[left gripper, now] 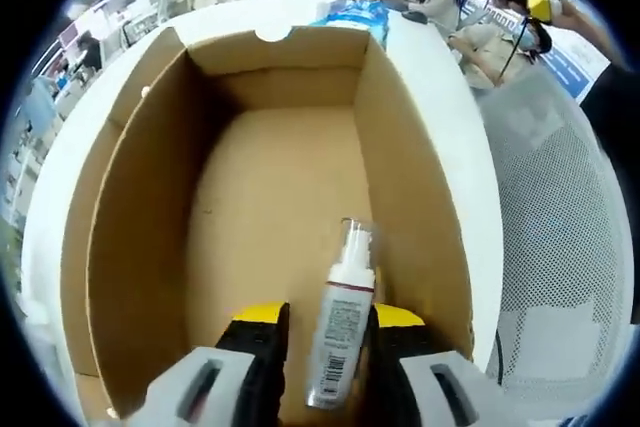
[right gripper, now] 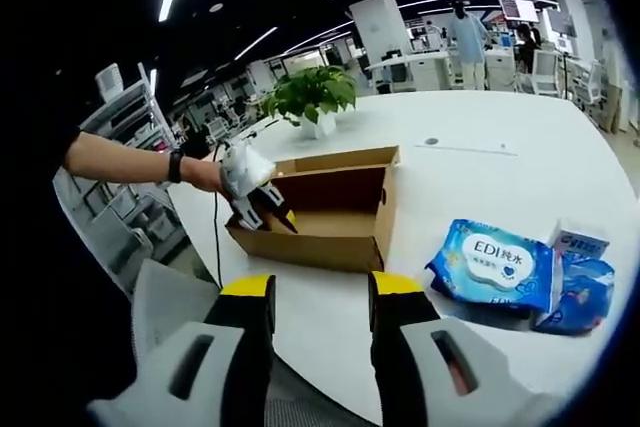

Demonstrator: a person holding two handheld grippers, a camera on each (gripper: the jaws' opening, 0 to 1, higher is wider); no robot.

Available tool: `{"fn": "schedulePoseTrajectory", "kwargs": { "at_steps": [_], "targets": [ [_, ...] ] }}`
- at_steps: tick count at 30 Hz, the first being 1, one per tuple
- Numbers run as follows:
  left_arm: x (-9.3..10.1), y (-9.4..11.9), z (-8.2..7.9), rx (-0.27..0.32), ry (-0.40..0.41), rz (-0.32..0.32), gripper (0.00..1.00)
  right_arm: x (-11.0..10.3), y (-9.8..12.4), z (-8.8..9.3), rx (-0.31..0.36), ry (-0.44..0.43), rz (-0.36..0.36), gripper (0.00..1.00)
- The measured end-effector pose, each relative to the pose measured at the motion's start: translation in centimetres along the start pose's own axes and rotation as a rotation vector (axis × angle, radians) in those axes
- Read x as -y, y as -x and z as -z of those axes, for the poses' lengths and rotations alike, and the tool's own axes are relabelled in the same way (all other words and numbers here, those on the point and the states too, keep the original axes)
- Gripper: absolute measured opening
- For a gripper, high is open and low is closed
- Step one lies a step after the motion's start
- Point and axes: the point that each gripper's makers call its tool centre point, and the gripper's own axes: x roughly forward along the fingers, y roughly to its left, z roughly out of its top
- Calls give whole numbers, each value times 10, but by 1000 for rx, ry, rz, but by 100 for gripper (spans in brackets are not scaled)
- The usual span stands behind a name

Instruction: Operate the shoe box by opening the lid, removing the specified soft item, and placing it in the target area until the item is outside and the box remains undamaged.

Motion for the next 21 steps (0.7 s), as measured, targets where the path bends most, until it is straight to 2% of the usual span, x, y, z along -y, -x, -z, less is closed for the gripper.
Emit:
{"fn": "schedulePoseTrajectory", "kwargs": {
  "at_steps": [2, 3, 5, 11, 15, 21],
  "targets": [
    [-2, -2, 4, -14, 34, -21, 21, 0, 1, 0, 0, 2, 2, 34],
    [3, -2, 4, -7, 117, 3, 21, 0, 1, 1, -1, 5, 2, 35],
    [1, -1, 2, 19, 145, 5, 20, 0, 1, 2, -3, 4, 4, 35],
    [-1, 4, 2, 43, 156, -6, 19, -3, 1, 4, -6, 1, 0, 34],
    [-6, 13, -3, 90, 186, -23, 19, -4, -1, 4, -6, -2, -4, 34],
    [-12, 29, -14, 149, 183, -63, 19, -6, -6, 0, -5, 5, -14, 34]
  ]
}}
